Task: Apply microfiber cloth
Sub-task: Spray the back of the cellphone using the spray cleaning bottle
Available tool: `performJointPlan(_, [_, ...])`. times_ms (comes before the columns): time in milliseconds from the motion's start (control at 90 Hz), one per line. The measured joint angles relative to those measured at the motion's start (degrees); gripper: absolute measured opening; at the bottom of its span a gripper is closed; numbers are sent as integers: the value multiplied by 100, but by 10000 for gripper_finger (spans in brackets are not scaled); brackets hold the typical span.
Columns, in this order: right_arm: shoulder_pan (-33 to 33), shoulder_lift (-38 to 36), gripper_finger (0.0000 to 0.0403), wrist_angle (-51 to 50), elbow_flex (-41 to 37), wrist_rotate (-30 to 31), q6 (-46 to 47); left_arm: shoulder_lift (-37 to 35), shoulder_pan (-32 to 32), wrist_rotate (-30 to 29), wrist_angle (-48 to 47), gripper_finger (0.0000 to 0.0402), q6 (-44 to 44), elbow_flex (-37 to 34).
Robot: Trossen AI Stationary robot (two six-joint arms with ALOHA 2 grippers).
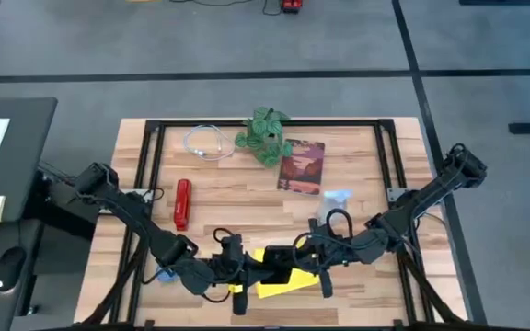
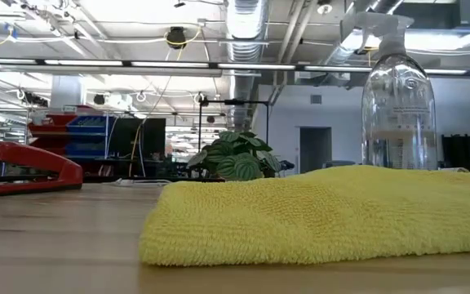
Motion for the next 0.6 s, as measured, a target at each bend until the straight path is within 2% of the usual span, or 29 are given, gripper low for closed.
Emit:
performJointPlan(111, [-5,-2,29,16,2,18,2,0,2,-7,8,7,-6,0])
performJointPlan(267, [-47,-9,86,-13,17,48,-284,8,0,-191,3,7,-115,0])
performJointPlan(444, [-145,-415,165,-1219,24,7,-304,31,-123,-874,-190,7,-275,-9])
performJointPlan(600, [-140,-915,224,-2208,24,-11,-291,26,-243,-1023,-739,7,-778,-9])
